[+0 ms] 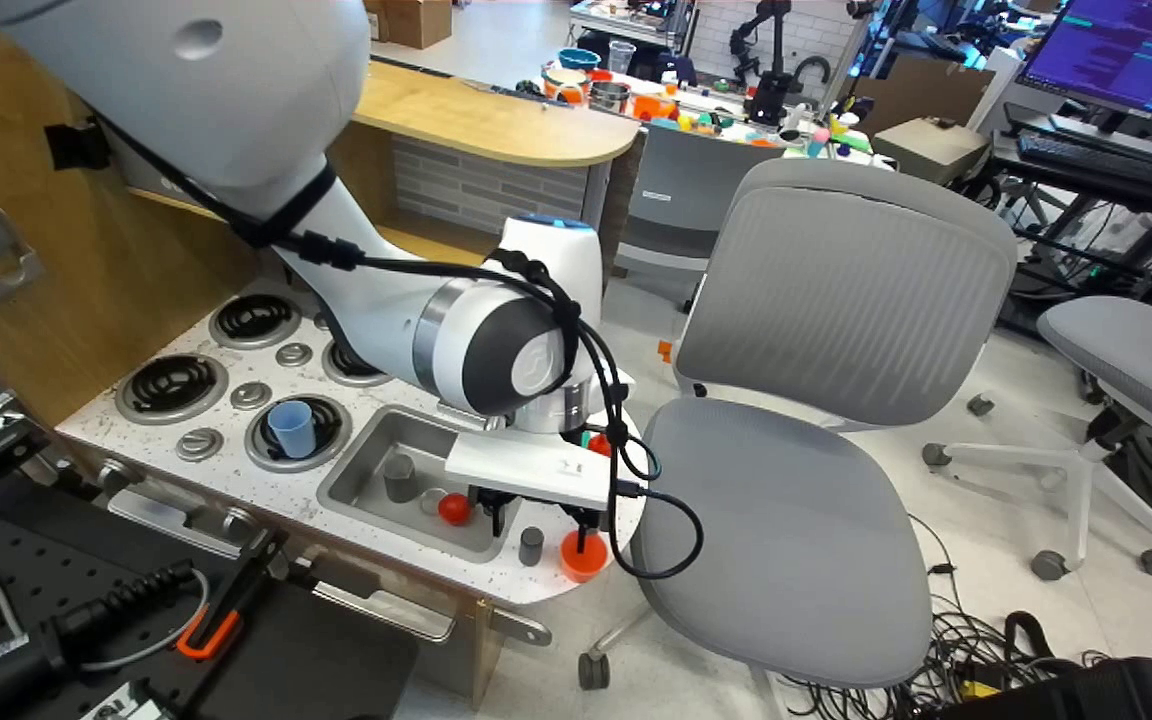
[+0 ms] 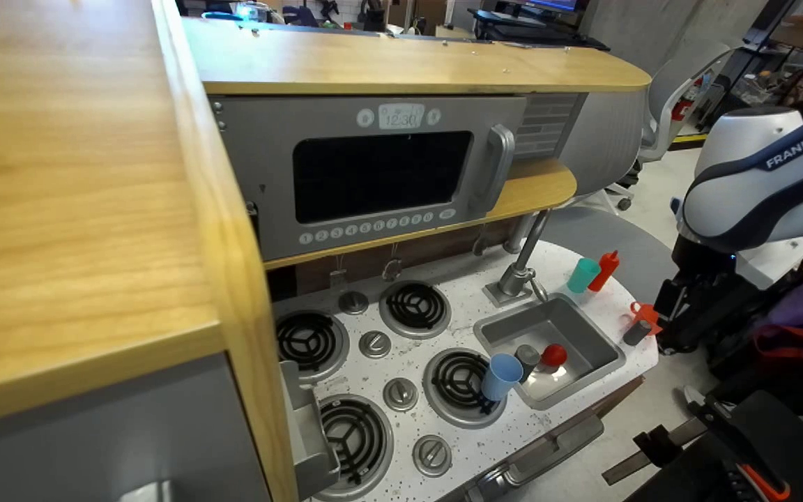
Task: Put the gray object that is near the orange cup in the orange cup
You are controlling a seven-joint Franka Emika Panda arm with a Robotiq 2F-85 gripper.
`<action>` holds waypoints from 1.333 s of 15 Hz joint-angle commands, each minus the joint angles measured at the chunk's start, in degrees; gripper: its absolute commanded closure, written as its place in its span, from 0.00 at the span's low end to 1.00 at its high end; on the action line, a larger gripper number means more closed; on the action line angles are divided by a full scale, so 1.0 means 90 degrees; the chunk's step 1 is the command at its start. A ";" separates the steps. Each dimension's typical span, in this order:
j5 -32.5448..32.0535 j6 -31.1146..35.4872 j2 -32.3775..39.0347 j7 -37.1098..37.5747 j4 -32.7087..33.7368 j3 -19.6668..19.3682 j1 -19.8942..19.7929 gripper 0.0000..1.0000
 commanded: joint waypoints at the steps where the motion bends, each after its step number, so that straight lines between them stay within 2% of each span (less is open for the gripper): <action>1: -0.0373 0.0213 0.0474 0.0189 0.0417 -0.0074 0.0075 0.00; 10: -0.0640 0.0002 0.0833 -0.0106 0.0752 0.0120 0.0239 0.00; 20: -0.0782 0.0011 0.1061 -0.0014 0.0898 0.0046 0.0302 0.00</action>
